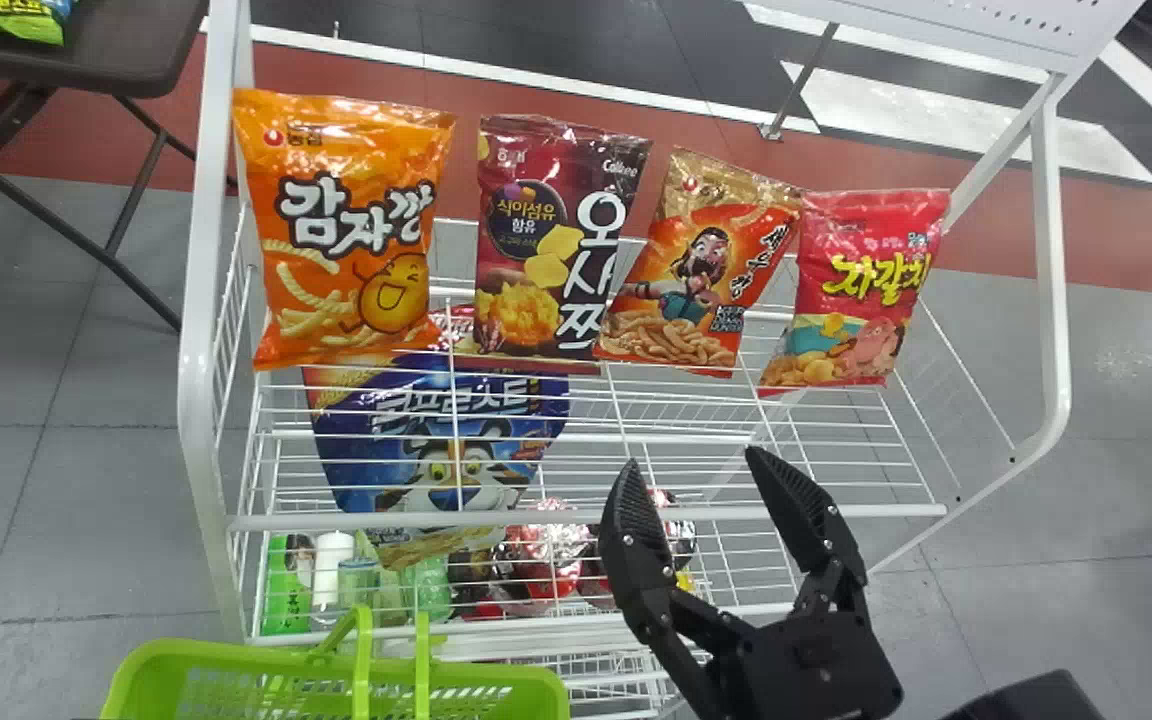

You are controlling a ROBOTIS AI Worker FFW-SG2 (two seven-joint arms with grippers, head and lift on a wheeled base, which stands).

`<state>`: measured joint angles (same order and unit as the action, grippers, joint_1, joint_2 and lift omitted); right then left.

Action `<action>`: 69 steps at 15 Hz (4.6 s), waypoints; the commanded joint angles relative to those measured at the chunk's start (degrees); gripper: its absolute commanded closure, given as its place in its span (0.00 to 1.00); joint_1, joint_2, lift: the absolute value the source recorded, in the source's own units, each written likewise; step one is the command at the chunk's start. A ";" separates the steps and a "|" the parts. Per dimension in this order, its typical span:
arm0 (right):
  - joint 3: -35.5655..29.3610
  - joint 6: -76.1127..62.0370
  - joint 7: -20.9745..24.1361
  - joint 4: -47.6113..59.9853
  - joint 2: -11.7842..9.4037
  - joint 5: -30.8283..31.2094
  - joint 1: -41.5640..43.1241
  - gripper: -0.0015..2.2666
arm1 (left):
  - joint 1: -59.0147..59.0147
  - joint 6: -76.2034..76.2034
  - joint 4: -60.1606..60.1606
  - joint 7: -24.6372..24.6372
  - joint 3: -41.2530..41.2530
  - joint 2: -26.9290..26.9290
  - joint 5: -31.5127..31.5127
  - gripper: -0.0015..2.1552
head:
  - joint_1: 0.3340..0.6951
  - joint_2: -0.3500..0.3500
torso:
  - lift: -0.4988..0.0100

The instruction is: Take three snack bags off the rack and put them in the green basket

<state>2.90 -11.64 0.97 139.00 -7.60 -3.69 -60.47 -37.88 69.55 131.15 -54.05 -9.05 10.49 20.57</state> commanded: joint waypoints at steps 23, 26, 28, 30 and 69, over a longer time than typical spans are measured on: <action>14.50 24.25 -3.16 -36.87 2.50 -3.96 55.81 0.08 | 2.64 0.90 -1.78 0.17 -0.35 2.25 1.67 0.79 | 1.00 0.27 | 0.93; 16.87 23.90 -2.28 -42.50 4.08 -2.37 59.94 0.08 | 2.99 -0.15 -3.18 -0.18 0.26 2.25 2.64 0.79 | 1.00 0.32 | 0.93; 17.05 23.90 -2.81 -45.75 4.44 -1.58 62.75 0.08 | 3.43 -1.03 -4.15 -0.44 0.26 2.25 2.90 0.79 | 1.00 0.35 | 0.93; 17.49 22.50 -3.69 -48.03 4.52 -1.58 64.51 0.10 | 4.04 -1.91 -5.21 -0.53 0.26 2.25 3.43 0.79 | 1.00 0.39 | 0.93; -0.36 85.43 -26.37 12.35 -4.62 0.61 15.82 0.90 | -1.50 -4.90 -0.02 0.00 7.20 -3.11 5.10 0.79 | 1.00 0.00 | 0.93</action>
<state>0.13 75.36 -25.40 153.44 -12.24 -3.03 -45.92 -39.17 64.65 130.89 -54.00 -1.77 7.38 25.66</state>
